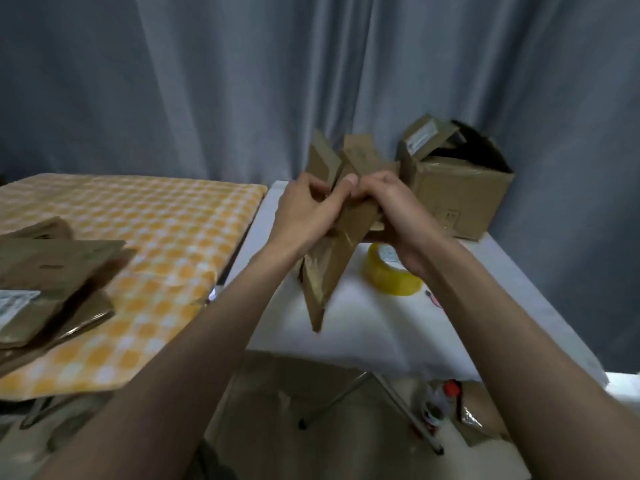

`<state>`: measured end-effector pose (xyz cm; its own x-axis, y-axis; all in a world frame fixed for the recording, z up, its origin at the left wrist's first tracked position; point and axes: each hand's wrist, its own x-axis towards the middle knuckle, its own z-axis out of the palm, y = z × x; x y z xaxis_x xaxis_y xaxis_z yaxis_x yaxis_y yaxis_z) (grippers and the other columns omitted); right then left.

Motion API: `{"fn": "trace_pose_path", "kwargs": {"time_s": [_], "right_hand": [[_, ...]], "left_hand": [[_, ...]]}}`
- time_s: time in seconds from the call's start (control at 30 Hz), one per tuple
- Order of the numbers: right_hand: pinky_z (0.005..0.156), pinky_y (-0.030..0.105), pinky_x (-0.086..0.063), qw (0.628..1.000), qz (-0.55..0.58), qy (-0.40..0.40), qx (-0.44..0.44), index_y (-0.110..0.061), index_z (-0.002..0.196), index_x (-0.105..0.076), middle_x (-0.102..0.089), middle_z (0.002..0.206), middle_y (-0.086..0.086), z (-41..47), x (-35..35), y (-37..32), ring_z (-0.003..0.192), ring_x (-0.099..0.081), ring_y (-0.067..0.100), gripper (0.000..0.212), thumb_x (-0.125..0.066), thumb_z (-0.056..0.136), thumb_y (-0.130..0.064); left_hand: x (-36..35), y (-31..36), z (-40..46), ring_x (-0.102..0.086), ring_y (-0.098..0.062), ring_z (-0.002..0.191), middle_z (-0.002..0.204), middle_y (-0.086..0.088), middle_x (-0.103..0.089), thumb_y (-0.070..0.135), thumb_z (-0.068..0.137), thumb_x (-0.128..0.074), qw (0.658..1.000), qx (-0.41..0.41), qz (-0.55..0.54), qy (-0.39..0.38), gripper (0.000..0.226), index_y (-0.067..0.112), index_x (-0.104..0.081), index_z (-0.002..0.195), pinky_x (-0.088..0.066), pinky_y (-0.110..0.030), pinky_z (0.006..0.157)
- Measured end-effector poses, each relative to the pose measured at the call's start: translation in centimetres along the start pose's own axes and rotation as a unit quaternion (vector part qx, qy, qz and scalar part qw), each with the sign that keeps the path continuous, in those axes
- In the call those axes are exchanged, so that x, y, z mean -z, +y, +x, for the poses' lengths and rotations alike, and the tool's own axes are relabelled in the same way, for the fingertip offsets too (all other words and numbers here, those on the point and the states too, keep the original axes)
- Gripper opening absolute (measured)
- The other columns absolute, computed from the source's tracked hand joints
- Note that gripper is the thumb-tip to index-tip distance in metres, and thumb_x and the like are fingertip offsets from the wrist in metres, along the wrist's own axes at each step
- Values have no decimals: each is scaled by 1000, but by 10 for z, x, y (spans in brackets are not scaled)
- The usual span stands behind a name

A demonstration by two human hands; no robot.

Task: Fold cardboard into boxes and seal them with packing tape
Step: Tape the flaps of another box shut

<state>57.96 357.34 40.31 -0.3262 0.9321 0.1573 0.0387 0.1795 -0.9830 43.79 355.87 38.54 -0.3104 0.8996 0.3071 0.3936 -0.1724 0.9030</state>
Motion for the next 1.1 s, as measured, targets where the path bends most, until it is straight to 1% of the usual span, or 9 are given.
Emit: {"fn": "trace_pose_path", "kwargs": {"time_s": [0.13, 0.27, 0.4, 0.53, 0.6, 0.67, 0.87, 0.97, 1.1], "right_hand": [[47, 22, -51, 999, 41, -7, -17, -30, 80, -68, -71, 71, -7, 12, -2, 4, 63, -70, 6, 33, -48, 92, -53], [48, 23, -53, 997, 39, 2, -69, -15, 106, -65, -73, 68, 1, 22, -13, 1, 62, -73, 13, 52, -43, 95, -61], [53, 28, -55, 993, 35, 8, -114, -9, 123, -64, -63, 83, 8, 20, -12, 0, 67, -68, 16, 71, -60, 80, -66], [58, 35, -59, 992, 35, 27, -118, -20, 94, -73, -59, 79, 6, 14, -7, -2, 69, -65, 20, 47, -67, 78, -63], [58, 34, -59, 993, 32, 20, -112, -13, 101, -73, -62, 77, 6, 11, -1, -3, 67, -67, 18, 48, -63, 84, -58], [54, 31, -57, 994, 41, 8, -102, -14, 87, -73, -65, 66, 2, 6, 4, -6, 57, -66, 13, 36, -56, 90, -46], [60, 40, -61, 996, 0, 42, -75, -5, 114, -66, -66, 86, 22, -6, -5, -14, 66, -68, 22, 41, -60, 91, -38], [57, 36, -59, 998, -20, 14, -61, -6, 104, -66, -65, 81, 12, -9, -16, -21, 63, -68, 21, 32, -62, 91, -35], [40, 18, -45, 997, -14, 59, -47, -13, 72, -56, -55, 45, -6, -8, -8, -25, 43, -59, 9, 20, -58, 92, -14]], "left_hand": [[-6, 8, 7, -68, -12, 80, 80, 6, -69, 86, 66, -53, 999, 39, -5, 0, 66, 22, -59, 82, -56, -39, 75], [-3, 15, 10, -71, -20, 85, 89, -2, -71, 84, 62, -56, 994, 101, -29, -37, 79, 13, -60, 96, -60, -44, 78], [2, 14, 6, -73, -21, 78, 85, -2, -73, 73, 69, -58, 989, 104, -61, -80, 74, 13, -64, 112, -61, -46, 77], [10, 10, 1, -73, -17, 77, 91, -2, -75, 66, 74, -60, 982, 105, -111, -107, 63, 18, -64, 114, -63, -41, 68], [15, 8, 0, -70, -12, 69, 82, 2, -72, 57, 76, -62, 984, 95, -132, -74, 50, 17, -66, 105, -57, -31, 56], [22, 6, 0, -67, -13, 64, 75, 1, -68, 47, 74, -64, 983, 83, -164, -20, 37, 15, -66, 93, -51, -26, 51], [34, -1, 1, -66, -13, 80, 85, 3, -68, 52, 66, -61, 987, 32, -139, 79, 39, 24, -68, 92, -50, -32, 62], [34, -3, -1, -64, -14, 84, 89, 4, -67, 51, 65, -61, 988, 18, -121, 90, 39, 25, -66, 93, -49, -34, 69], [45, 0, -1, -59, -12, 86, 98, 8, -65, 36, 75, -51, 987, -8, -123, 106, 31, 31, -67, 101, -46, -35, 71]]}}
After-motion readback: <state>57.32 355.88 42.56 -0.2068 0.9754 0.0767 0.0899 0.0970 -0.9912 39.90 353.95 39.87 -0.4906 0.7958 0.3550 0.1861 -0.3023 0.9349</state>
